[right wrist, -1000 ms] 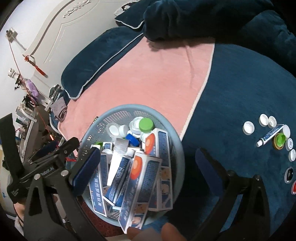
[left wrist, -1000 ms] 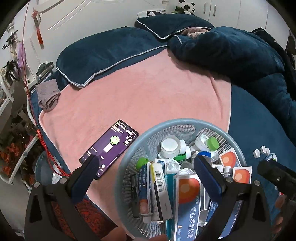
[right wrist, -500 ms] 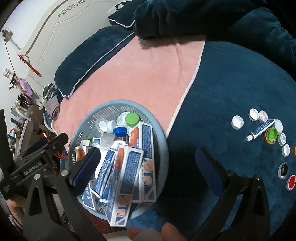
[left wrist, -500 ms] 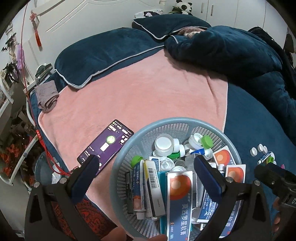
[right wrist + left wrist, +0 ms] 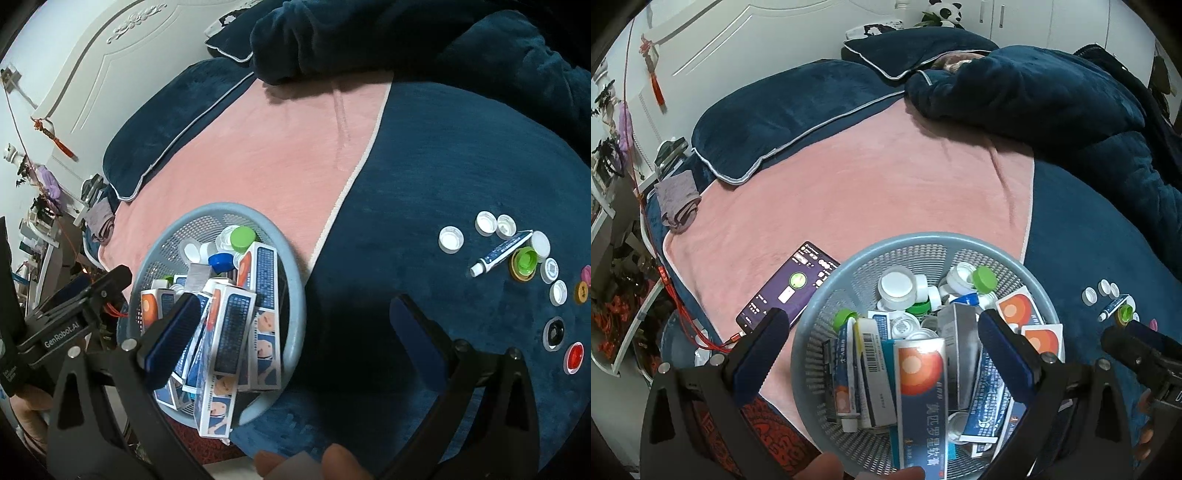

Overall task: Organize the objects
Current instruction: 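Move both open grippers back over the remaining caps on the blanket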

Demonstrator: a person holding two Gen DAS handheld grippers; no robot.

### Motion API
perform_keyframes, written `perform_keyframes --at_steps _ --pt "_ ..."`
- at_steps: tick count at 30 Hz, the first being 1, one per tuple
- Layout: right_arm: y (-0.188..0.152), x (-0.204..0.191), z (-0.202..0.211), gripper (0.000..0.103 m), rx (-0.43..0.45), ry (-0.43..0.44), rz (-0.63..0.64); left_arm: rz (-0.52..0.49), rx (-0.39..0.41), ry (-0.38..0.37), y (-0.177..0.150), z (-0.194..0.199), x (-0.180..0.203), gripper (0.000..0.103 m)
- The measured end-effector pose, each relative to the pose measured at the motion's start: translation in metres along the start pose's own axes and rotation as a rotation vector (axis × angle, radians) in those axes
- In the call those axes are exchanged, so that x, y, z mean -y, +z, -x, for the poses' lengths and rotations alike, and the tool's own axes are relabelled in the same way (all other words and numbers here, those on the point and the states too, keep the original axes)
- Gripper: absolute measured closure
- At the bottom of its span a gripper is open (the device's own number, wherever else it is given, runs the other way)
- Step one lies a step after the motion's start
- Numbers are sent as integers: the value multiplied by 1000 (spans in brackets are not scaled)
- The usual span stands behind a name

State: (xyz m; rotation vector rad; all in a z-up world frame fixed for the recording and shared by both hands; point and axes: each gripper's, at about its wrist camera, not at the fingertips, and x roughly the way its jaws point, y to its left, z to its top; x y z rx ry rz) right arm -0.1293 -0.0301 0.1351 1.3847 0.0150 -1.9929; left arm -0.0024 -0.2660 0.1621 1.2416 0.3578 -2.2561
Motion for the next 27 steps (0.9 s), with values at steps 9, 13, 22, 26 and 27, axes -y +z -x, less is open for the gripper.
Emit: perform_keyframes --at_steps 9,13,22,26,27 --pt "-3 14 10 0 9 -10 -11 -30 1 -8 0 4 18 1" --pt "-4 23 14 0 12 -15 -26 -43 0 -12 0 5 28 1" --pt "-6 40 23 0 22 -23 -45 -76 3 -21 1 8 50 1" --pt "-7 47 28 0 26 -24 -52 -97 1 -22 1 7 61 1" --pt "-7 49 29 0 27 -24 -54 -102 1 -22 1 7 64 1"
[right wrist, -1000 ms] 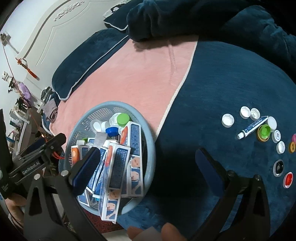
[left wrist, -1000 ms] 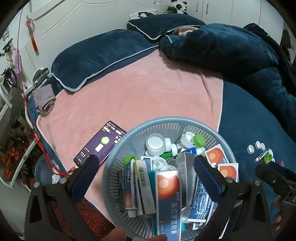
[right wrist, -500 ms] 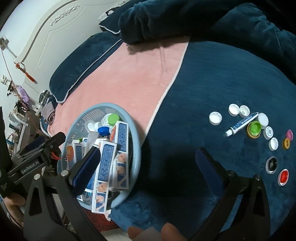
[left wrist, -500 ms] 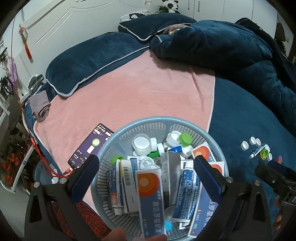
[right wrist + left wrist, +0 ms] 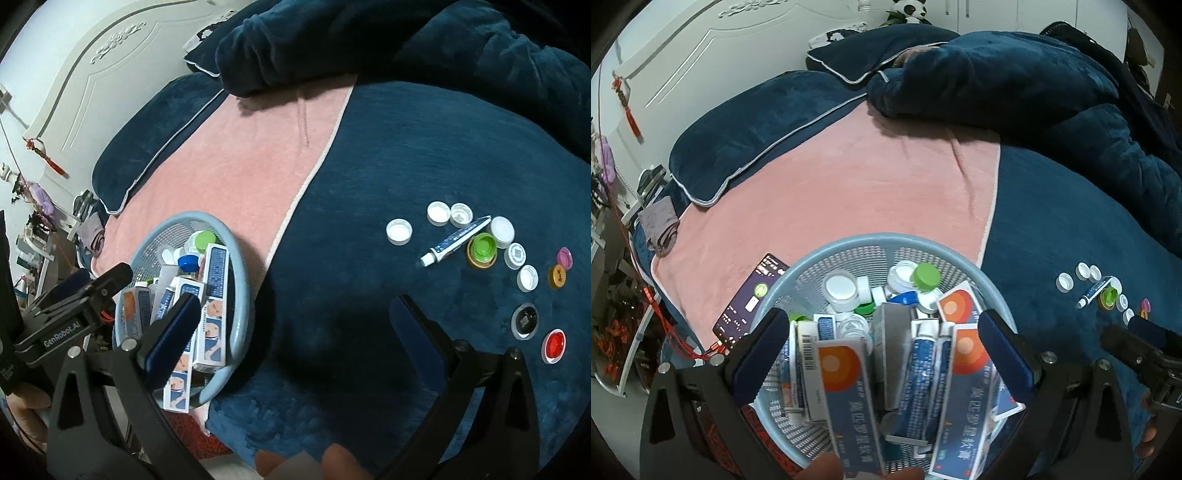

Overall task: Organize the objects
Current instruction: 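Move both open grippers back over the remaining caps on the blanket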

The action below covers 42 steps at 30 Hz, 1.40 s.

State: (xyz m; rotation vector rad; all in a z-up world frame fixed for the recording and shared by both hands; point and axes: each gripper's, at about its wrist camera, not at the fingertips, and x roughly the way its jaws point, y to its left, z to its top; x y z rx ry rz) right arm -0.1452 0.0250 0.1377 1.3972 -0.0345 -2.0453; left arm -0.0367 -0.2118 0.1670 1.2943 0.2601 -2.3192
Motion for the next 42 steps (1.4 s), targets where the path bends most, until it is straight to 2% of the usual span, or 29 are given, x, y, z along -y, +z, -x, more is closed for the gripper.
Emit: perform_keyframes --at_steps 17,27,37,42 --pt "-8 53 14 0 11 -28 -87 -104 13 -23 6 3 60 1" --pt "-9 105 23 0 6 -69 -192 -184 -8 -83 4 -7 121 1" --pt "-6 175 21 0 -45 -172 -273 -246 -64 -157 -16 -42 197 1" --pt "-2 207 9 0 -108 -238 -268 -277 -85 -166 -23 -66 220 1"
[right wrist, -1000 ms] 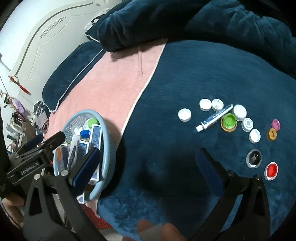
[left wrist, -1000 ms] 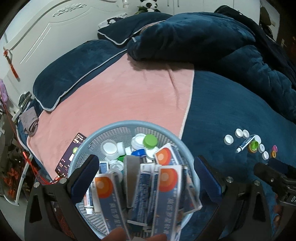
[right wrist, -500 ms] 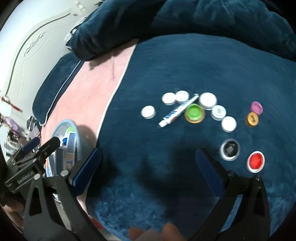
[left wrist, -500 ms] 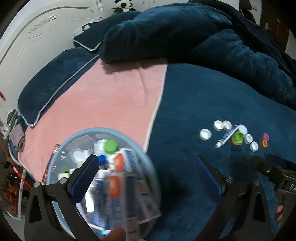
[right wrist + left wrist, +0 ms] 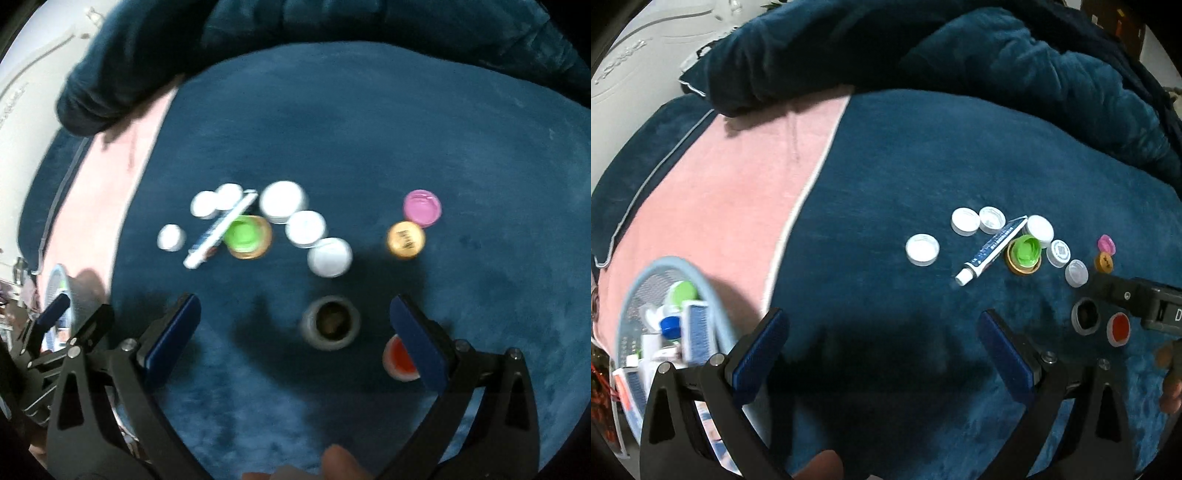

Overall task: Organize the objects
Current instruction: 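Move both open grippers back over the remaining caps on the blanket, then grasp a white cap with the left gripper while the right grasps another white cap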

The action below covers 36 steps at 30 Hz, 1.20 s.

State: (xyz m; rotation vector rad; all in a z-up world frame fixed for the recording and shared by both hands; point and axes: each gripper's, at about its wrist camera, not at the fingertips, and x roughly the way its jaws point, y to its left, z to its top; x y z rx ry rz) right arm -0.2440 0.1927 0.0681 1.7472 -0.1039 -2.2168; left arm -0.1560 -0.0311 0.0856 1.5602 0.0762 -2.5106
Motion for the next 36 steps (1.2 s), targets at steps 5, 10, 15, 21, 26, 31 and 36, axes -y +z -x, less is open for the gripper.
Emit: perform_keyframes --at_steps 5,10,15,21,26,31,36 --pt "9 4 -20 2 -36 4 58 19 -22 -14 2 -23 3 1" --pt "18 5 -38 24 -59 -16 68 50 -27 -25 3 -36 -1 1" --pt "19 15 -54 52 -91 -8 33 69 -24 -38 3 -45 -2 1" --pt "16 22 -53 72 -87 25 -23 106 -12 -66 6 -55 -4 8" --pt "15 23 -55 71 -99 21 -33 159 4 -70 11 -65 -4 13" --pt "17 25 -56 71 -100 38 -54 195 -20 -85 19 -83 -4 19" --pt "17 23 -57 71 -101 35 -60 176 -29 -81 22 -93 2 73"
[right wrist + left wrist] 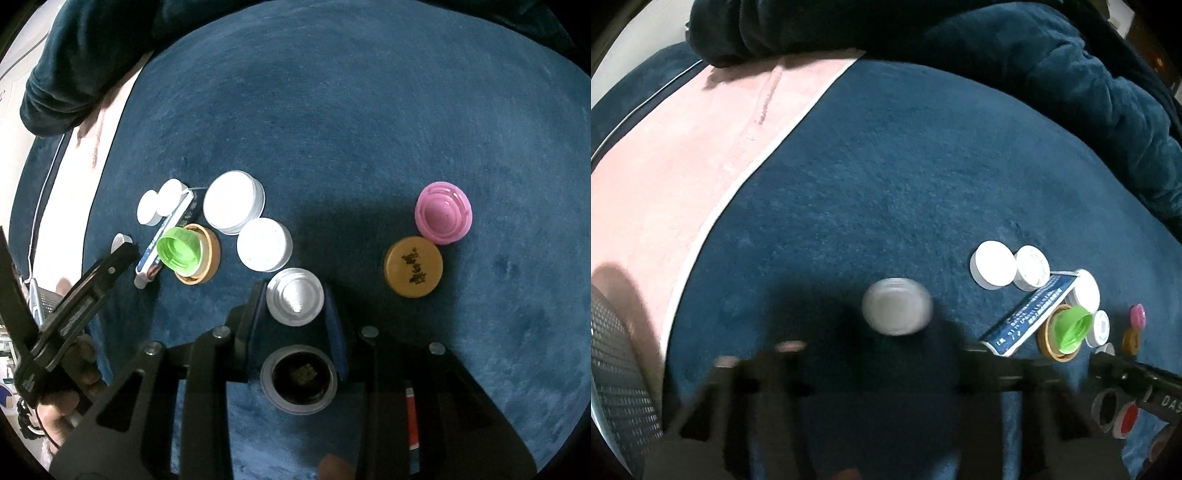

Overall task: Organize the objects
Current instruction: 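Grasp a white cap with the left gripper while the right grasps another white cap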

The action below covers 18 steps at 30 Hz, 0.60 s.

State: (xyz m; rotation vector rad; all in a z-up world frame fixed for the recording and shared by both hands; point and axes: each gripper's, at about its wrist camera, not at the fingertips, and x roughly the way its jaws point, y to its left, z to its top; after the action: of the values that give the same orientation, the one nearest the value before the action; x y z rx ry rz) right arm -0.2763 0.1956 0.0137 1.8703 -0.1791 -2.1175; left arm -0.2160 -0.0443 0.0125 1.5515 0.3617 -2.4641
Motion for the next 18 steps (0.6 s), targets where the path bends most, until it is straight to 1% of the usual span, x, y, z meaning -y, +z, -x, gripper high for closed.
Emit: perform_keyframes --at_steps 3,9,14,18 --pt "-2 2 3 71 3 -2 -5 -8 9 -40 0 6 0 73" --pt "-5 -2 14 71 28 -15 -3 -31 27 -73 -7 26 -5 73" --pt "-14 -12 32 71 59 10 18 -62 39 -90 -13 49 -12 73" --pt "-26 -27 49 71 85 43 32 -83 68 -106 -16 78 -16 73"
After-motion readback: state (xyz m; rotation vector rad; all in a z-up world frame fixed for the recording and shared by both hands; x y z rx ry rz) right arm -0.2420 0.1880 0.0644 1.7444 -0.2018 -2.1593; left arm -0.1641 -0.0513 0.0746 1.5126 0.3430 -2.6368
